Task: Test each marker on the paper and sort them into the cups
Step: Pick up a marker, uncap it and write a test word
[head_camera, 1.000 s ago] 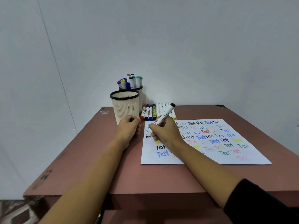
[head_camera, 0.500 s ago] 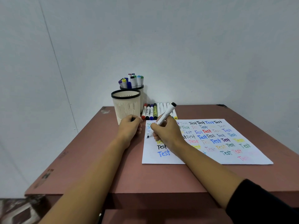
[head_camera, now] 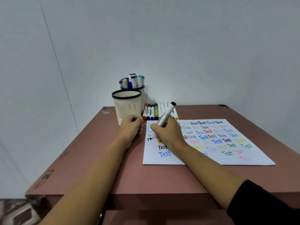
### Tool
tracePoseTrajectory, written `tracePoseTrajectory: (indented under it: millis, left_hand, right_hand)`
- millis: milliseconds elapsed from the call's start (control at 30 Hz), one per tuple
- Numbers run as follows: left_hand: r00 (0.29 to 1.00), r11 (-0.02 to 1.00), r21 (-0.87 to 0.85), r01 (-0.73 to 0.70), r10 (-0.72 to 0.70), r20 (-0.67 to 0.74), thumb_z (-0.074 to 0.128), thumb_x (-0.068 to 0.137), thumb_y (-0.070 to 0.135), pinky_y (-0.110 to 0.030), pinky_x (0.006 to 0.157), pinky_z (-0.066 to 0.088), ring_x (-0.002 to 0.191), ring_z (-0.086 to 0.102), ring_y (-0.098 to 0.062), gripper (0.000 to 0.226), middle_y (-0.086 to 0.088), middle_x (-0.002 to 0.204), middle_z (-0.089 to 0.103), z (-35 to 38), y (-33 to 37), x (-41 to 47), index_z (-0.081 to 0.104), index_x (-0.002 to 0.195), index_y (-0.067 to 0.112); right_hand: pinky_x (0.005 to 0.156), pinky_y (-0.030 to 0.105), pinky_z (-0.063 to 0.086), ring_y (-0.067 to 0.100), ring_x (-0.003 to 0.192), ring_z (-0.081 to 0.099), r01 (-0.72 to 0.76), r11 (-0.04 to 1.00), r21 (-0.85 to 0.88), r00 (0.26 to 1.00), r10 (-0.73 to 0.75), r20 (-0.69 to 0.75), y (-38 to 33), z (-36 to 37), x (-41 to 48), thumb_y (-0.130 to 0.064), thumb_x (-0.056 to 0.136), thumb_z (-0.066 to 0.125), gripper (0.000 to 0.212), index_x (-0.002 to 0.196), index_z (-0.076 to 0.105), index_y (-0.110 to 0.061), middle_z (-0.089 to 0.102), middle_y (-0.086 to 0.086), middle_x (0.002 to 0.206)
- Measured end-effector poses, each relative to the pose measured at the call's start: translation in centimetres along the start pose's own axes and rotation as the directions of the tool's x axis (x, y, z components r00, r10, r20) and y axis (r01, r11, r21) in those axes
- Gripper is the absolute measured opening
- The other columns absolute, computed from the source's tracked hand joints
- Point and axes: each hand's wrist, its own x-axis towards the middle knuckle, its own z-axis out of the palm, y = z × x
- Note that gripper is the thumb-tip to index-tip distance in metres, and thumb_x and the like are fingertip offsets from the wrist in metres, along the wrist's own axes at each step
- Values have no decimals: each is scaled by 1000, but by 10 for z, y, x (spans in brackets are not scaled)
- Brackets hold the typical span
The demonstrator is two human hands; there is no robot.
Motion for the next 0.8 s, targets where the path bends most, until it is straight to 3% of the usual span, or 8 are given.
tracePoseTrajectory:
  millis: [300,467,633,800]
  left_hand:
    - [1000,1000,2,-5,5,5,49,91,6,-20,46,41,50,43,-13,15,-4,60,50,0,0,-1,54,77,6]
    - [1000,1000,-1,-7,7,3,50,91,7,-22,47,40,50,43,-13,15,-4,60,50,0,0,0,55,77,6]
    - [1000,1000,3,-6,6,1,50,92,7,-21,47,41,50,44,-13,13,-3,61,50,0,-1,0,55,80,5]
    - [1000,1000,7,-10,10,3,50,91,7,-21,47,41,50,44,-13,15,-3,60,50,-1,-2,0,55,77,6]
  right_hand:
    - [55,31,41,20,56,48,11,1000,-7,1000,-11,17,0,0,0,-14,76,62,20,69,43,-18,50,1,61]
    - [44,18,35,9,46,46,43,999,-24,998,-44,-51,-1,-3,0,-13,78,63,27,66,40,-21,45,-6,56]
    - [52,27,37,16,52,46,39,999,-13,999,-39,-34,-1,-1,-1,-12,77,63,26,66,41,-22,45,-7,56]
    - [49,24,33,11,48,42,44,999,-6,999,-44,-21,-2,-2,-2,-11,77,62,29,64,40,-23,43,-9,54]
